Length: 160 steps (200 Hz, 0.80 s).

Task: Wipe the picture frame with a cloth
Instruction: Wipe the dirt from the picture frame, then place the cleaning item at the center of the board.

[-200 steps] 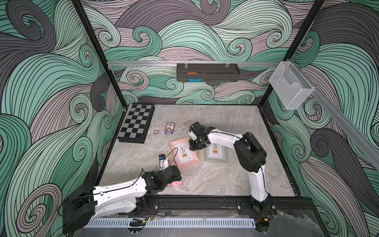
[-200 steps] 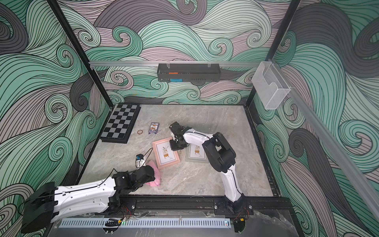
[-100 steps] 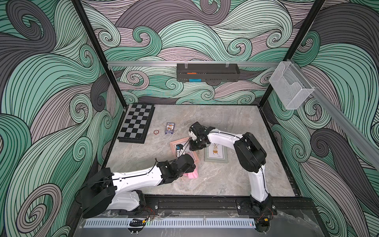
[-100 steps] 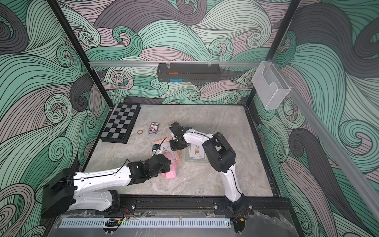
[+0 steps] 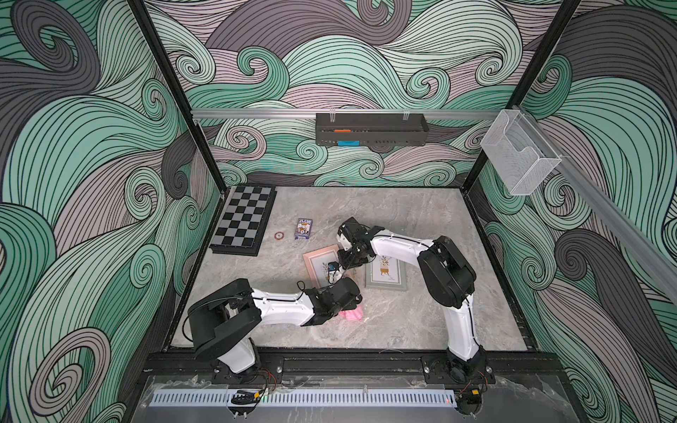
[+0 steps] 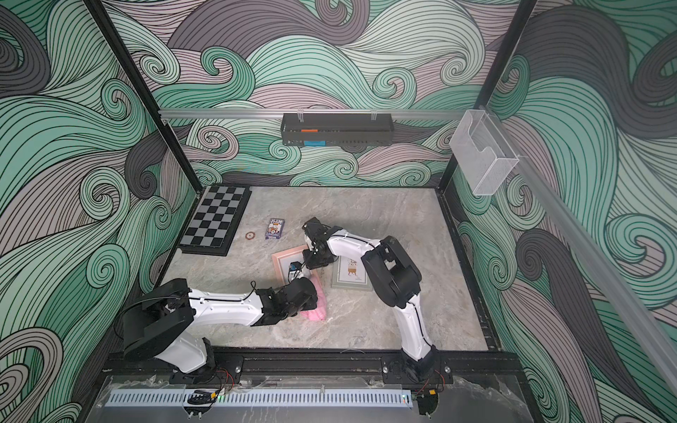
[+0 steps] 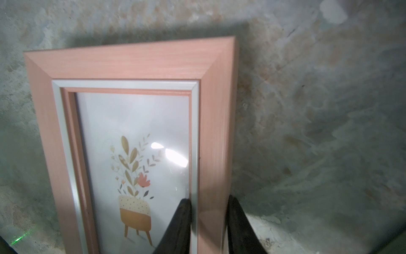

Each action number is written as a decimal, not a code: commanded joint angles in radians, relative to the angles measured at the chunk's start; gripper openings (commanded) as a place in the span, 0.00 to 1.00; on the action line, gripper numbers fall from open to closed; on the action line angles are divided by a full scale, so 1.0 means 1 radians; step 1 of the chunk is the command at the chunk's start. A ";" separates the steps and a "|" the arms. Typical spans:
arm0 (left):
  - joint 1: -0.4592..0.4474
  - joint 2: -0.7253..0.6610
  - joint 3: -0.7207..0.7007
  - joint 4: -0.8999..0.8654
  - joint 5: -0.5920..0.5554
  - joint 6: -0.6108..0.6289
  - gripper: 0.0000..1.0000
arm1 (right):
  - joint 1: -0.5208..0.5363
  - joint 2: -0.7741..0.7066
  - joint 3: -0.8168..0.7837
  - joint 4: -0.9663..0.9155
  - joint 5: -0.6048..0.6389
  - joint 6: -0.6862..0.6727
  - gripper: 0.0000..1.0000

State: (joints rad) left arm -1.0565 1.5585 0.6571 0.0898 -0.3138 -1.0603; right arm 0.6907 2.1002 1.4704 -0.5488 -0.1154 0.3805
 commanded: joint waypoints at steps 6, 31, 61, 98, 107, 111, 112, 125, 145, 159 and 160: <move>0.008 -0.093 -0.069 -0.218 -0.067 -0.080 0.00 | 0.007 0.073 -0.058 -0.143 -0.005 -0.011 0.27; 0.008 -0.222 -0.138 -0.407 -0.098 -0.171 0.00 | 0.006 0.069 -0.057 -0.142 0.000 -0.012 0.27; 0.010 -0.392 -0.215 -0.591 -0.162 -0.274 0.00 | 0.004 0.057 -0.063 -0.143 0.003 -0.011 0.27; 0.012 -0.612 -0.114 -0.800 -0.344 -0.218 0.00 | 0.003 0.034 -0.068 -0.143 0.016 -0.011 0.27; 0.023 -0.646 -0.040 -0.899 -0.406 -0.206 0.00 | 0.003 0.027 -0.068 -0.143 0.018 -0.011 0.27; 0.032 -0.654 -0.009 -0.943 -0.432 -0.205 0.00 | 0.003 0.025 -0.067 -0.142 0.017 -0.011 0.27; 0.034 -0.655 -0.002 -0.954 -0.439 -0.205 0.00 | 0.003 0.025 -0.067 -0.142 0.016 -0.011 0.27; 0.083 -0.645 0.063 -1.046 -0.476 -0.192 0.02 | 0.003 0.022 -0.059 -0.140 0.011 -0.008 0.27; 0.188 -0.588 0.048 -0.984 -0.390 -0.112 0.10 | 0.003 0.021 -0.039 -0.141 -0.008 -0.006 0.28; 0.229 -0.530 0.015 -0.926 -0.353 -0.101 0.19 | 0.003 0.010 -0.033 -0.140 -0.011 -0.006 0.29; 0.231 -0.525 0.013 -0.922 -0.353 -0.101 0.20 | 0.004 0.009 -0.032 -0.140 -0.011 -0.006 0.29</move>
State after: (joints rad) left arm -0.8921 0.9417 0.7177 -0.7807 -0.6823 -1.2285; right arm 0.6907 2.0876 1.4586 -0.5591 -0.1184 0.3767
